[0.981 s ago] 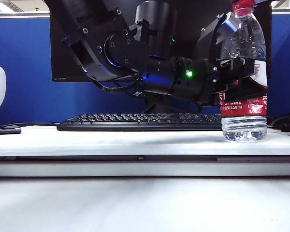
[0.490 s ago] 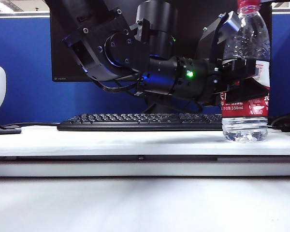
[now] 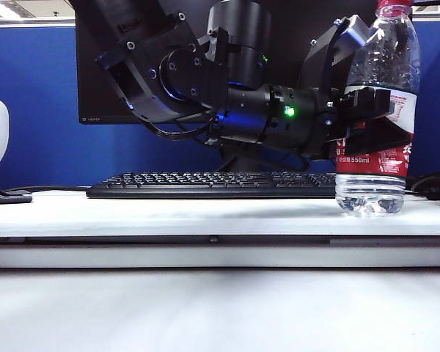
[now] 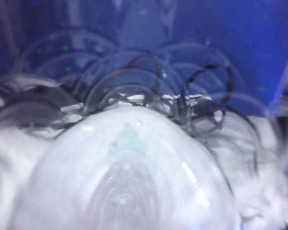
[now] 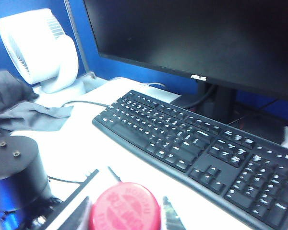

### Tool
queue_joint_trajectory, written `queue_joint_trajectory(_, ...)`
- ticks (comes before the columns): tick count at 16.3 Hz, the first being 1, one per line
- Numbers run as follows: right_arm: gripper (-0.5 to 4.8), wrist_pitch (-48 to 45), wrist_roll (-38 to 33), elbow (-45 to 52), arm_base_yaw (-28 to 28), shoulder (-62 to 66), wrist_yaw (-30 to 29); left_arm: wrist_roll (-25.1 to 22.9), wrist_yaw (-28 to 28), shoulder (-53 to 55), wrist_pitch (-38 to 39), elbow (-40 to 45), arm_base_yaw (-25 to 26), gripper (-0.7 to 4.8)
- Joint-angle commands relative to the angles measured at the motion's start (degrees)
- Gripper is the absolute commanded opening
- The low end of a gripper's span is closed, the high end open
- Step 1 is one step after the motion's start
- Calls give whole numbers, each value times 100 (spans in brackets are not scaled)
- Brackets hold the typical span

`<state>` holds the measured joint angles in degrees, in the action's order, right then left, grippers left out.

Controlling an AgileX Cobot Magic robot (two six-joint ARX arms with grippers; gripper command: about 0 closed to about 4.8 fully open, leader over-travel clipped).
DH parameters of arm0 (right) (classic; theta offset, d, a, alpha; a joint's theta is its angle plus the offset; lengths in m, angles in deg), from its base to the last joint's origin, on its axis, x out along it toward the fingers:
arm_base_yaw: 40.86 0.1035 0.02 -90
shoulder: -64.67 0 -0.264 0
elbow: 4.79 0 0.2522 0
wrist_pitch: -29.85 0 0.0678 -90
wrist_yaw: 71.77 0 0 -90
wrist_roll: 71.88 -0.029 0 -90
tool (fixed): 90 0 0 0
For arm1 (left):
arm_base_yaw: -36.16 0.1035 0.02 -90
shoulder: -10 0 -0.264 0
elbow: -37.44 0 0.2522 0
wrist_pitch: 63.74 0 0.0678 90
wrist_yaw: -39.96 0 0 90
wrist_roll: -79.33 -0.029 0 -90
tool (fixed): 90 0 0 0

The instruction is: Unscrew the cap from the plastic bottle on the table.

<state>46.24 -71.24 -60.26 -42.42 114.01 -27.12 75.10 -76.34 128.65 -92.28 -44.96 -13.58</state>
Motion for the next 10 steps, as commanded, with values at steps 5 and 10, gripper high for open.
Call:
queue_joint_trajectory(5,148,-769,-667,15,92,7,87,105,76,37,306,39,33,116)
queue_joint_trajectory(10,147,-935,-673,9,79,-15,313,103,79,37,328,39,33,116)
